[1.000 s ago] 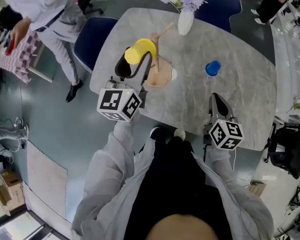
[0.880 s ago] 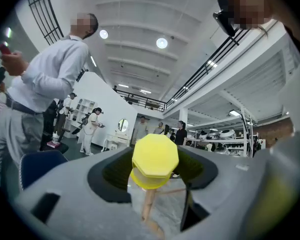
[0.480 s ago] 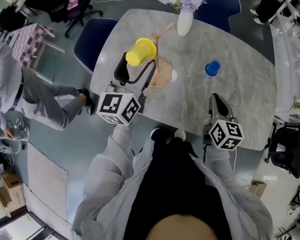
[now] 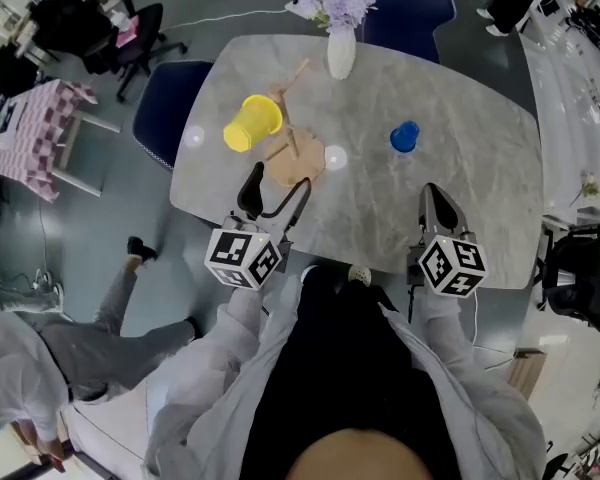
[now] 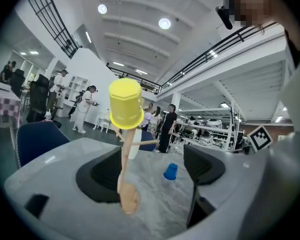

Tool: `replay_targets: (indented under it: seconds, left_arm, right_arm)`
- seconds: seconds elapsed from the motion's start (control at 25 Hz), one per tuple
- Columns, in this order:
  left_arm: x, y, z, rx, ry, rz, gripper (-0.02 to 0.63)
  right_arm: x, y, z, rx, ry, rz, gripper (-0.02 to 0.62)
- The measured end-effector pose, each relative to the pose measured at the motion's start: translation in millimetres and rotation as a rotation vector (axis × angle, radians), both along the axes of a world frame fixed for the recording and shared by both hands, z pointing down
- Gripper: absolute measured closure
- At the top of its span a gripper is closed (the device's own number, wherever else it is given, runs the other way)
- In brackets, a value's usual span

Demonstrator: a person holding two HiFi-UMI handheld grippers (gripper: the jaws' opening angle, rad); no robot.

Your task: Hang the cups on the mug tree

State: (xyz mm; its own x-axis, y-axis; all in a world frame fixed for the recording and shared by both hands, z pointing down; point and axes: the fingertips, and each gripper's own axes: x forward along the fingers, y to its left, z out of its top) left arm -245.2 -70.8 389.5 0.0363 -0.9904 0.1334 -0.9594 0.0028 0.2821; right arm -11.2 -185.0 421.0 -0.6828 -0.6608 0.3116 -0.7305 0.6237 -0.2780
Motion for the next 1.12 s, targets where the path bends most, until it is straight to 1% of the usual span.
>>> replay_targets:
  seconds: [0.28,0.44,0.68,0.92,1.12]
  left_arm:
    - [61,-20,32,-0.063,0.045,0.156,0.236]
    - [94,-41,43,-0.093,0.039,0.257,0.244]
    - [141,-79,58,-0.127,0.027,0.379,0.244]
    - [176,-126,70,-0.151,-0.014,0.454,0.244]
    - [189,-168,92,-0.190,-0.034,0.466,0.252]
  right_arm:
    - [46,2,6,-0.010,-0.006,0.119,0.586]
    - [74,4,8,-0.018,-0.010,0.187,0.587]
    - [115,6,18,-0.044,-0.010,0.280,0.587]
    - [143,1,32,-0.076,-0.001,0.338,0.586]
    - [160,-5,45,-0.106,0.002,0.355,0.588]
